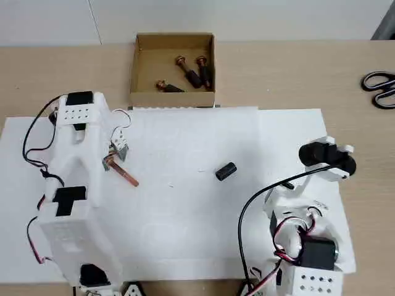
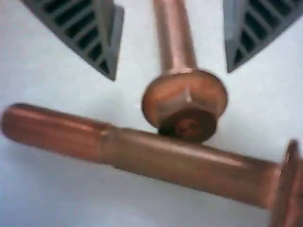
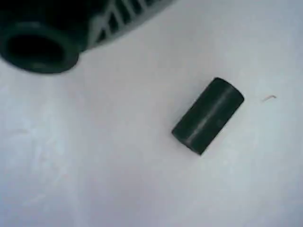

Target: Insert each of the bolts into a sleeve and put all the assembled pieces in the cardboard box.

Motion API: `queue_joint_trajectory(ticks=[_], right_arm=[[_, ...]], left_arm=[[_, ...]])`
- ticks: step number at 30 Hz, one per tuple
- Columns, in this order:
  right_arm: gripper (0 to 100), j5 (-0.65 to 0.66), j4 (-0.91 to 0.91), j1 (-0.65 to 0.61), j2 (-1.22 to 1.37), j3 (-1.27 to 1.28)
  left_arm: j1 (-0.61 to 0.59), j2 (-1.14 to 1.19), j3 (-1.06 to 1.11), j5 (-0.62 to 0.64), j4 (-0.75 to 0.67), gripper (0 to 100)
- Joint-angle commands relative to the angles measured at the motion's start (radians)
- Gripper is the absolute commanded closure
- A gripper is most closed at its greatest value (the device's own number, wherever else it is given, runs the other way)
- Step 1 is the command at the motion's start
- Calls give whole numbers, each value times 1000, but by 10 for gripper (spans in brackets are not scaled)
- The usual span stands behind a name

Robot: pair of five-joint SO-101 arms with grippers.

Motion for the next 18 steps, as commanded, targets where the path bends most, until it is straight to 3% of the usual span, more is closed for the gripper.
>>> queue_joint_trajectory(ticks=[1, 7, 18], right_arm=[[995, 8, -22, 7, -7, -5], [995, 8, -19, 7, -7, -5], [995, 8, -22, 7, -7, -5]], left_arm=[[12, 37, -2, -2, 6, 866], [12, 95, -7, -2, 14, 994], [21, 94, -16, 0, 15, 995]])
